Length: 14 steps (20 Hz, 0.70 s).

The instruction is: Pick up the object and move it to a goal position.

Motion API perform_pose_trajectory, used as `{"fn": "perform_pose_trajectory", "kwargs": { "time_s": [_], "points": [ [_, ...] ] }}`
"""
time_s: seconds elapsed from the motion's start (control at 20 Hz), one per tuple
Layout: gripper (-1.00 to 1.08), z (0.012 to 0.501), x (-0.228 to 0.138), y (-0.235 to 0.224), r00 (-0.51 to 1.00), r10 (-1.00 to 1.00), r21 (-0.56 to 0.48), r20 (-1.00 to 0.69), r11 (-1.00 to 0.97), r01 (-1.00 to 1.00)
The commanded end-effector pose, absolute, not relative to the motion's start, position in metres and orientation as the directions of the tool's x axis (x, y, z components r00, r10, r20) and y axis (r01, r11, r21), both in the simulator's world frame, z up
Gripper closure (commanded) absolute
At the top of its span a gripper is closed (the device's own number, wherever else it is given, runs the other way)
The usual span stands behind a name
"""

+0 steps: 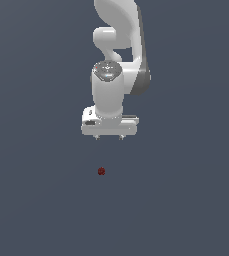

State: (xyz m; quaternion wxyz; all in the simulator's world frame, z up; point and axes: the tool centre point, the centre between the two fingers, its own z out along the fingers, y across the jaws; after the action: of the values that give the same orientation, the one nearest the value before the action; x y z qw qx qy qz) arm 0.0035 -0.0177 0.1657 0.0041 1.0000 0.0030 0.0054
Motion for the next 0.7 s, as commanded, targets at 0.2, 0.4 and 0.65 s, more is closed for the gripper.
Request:
{"fn": "perform_pose_trajectory", "kwargs": {
  "time_s": [0.2, 0.4, 0.65],
  "points": [
    [-0.92, 0.171, 0.007, -0.011, 0.999, 0.031, 0.011, 0.02, -0.999, 0.031],
    [-0.92, 0.181, 0.012, 0.002, 0.996, 0.079, 0.018, 0.037, -0.997, 0.079],
    [-0.92, 0.181, 0.012, 0.002, 0.996, 0.079, 0.018, 0.038, -0.997, 0.079]
  ]
}}
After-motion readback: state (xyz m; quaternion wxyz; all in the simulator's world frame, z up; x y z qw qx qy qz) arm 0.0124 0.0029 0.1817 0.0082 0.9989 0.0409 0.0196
